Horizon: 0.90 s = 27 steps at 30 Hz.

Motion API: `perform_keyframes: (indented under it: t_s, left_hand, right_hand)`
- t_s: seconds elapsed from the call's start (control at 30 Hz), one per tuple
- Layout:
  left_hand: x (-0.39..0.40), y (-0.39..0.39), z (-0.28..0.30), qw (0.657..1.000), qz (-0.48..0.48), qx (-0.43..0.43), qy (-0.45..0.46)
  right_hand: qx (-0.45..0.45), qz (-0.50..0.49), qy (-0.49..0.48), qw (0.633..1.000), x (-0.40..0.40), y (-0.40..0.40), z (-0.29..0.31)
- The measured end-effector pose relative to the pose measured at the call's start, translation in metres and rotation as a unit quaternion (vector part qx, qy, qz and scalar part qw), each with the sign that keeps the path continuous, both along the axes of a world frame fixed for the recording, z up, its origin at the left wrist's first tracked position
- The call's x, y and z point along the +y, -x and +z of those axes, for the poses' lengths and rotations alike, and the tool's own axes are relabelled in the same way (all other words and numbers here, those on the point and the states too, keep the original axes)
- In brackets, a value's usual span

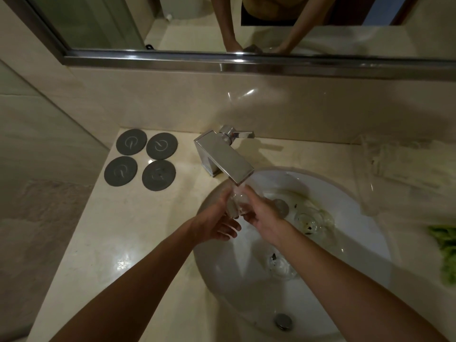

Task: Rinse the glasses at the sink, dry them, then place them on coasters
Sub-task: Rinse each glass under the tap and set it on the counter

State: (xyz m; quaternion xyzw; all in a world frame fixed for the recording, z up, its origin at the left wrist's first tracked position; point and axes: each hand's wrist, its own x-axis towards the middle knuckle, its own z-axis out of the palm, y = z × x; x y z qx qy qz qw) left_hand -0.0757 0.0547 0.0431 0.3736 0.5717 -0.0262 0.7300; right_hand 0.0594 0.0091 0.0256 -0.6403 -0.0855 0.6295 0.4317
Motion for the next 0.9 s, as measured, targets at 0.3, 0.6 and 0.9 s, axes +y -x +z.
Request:
perform_keyframes:
  t_s: [0.3, 0.6, 0.9]
  left_hand:
    - [-0.002, -0.002, 0.014, 0.954, -0.045, 0.016, -0.297]
    - [-0.012, 0.019, 0.034, 0.938, -0.138, 0.052, -0.314]
    - [-0.026, 0.106, 0.058, 0.835, -0.263, 0.130, -0.465]
  right_hand:
    - [0.239, -0.170, 0.087, 0.952, -0.016, 0.015, 0.009]
    - [0.127, -0.092, 0.108, 0.982, -0.030, 0.022, 0.026]
    - [-0.302, 0.252, -0.073, 0.917, -0.029, 0.067, 0.082]
